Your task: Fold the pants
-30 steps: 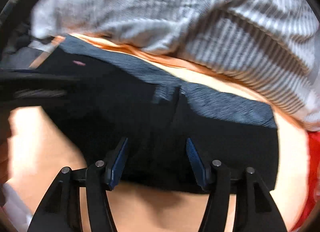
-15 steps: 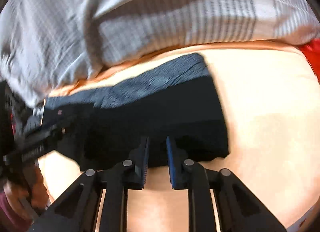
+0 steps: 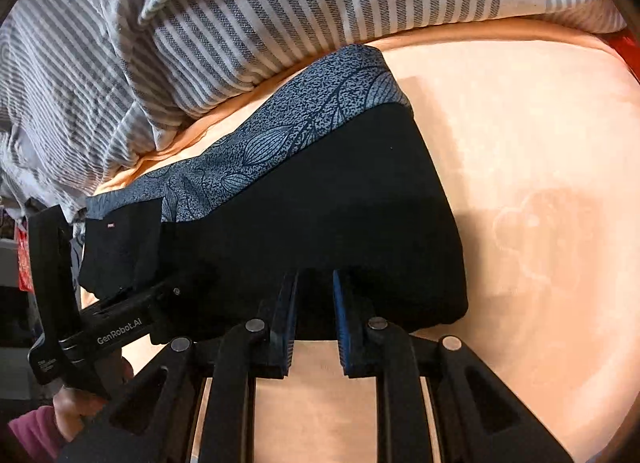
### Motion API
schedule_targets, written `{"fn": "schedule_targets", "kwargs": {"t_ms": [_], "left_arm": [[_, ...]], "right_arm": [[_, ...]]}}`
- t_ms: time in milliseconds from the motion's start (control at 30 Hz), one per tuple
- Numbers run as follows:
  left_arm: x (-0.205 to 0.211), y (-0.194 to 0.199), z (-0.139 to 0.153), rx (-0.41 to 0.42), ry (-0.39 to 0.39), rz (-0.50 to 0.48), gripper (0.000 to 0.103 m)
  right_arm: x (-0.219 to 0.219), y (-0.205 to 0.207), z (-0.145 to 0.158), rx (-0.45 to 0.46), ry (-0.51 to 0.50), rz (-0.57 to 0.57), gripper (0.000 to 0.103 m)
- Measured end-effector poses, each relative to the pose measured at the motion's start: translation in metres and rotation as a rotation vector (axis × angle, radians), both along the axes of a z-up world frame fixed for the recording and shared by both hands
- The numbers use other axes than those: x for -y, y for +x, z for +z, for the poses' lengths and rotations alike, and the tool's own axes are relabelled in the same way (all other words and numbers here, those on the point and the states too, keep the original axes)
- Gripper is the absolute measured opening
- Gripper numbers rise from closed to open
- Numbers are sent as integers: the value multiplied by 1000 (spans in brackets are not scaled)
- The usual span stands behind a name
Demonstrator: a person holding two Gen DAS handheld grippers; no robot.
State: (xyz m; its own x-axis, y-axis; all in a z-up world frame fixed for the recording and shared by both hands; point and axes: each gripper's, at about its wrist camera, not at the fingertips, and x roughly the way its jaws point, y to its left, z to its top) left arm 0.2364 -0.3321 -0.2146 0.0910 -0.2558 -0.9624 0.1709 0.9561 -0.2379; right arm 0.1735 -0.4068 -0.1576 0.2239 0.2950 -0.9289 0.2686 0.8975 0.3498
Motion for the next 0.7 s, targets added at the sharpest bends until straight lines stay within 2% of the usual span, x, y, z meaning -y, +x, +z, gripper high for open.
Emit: {"fn": "schedule_targets", "kwargs": {"t_ms": [133, 200, 333, 533, 700], "left_arm": [[9, 0, 4, 33, 61, -7, 83], [9, 0, 4, 21, 54, 20, 83], [6, -3, 2, 19, 71, 62, 92], [5, -9, 3, 28, 94, 93, 92], [11, -18, 16, 46, 135, 111, 92]], "right_arm": [[7, 4, -4, -23, 47, -13, 19], [7, 3, -4, -23, 63, -8, 19], [2, 4, -3, -20, 35, 46, 19], [2, 7, -7, -37, 34, 78, 19], [-1, 10, -7, -43, 16, 128, 20]]}}
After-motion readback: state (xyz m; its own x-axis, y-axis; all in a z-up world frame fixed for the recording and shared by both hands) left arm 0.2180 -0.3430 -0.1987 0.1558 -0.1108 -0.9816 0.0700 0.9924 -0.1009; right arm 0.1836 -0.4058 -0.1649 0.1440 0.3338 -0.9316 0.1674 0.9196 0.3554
